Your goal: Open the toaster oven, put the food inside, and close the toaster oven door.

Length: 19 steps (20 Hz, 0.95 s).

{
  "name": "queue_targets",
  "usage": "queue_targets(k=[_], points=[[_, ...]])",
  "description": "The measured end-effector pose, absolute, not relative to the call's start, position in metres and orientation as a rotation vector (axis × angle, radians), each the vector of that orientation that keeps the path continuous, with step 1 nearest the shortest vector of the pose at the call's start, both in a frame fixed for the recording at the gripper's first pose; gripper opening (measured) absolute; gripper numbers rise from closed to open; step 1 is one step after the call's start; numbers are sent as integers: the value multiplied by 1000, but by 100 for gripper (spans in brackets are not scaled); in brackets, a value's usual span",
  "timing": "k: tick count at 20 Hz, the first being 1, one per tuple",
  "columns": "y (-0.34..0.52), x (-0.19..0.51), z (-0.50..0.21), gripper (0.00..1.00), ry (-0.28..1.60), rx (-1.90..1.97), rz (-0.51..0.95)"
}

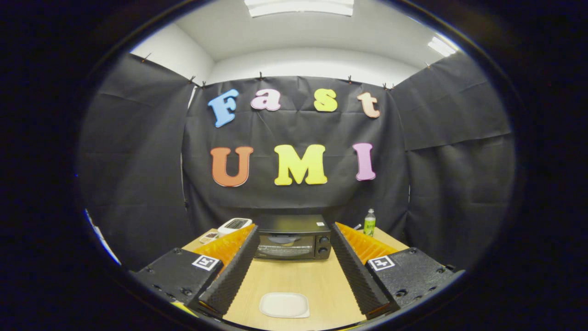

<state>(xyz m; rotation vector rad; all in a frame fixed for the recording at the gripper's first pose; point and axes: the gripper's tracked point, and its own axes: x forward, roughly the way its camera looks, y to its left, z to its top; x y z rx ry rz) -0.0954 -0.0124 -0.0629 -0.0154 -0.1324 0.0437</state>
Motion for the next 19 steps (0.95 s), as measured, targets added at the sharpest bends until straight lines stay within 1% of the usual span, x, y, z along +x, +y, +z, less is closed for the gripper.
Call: queue_targets(k=[19], points=[[-10,-104,-65,100,-151,-12,63]])
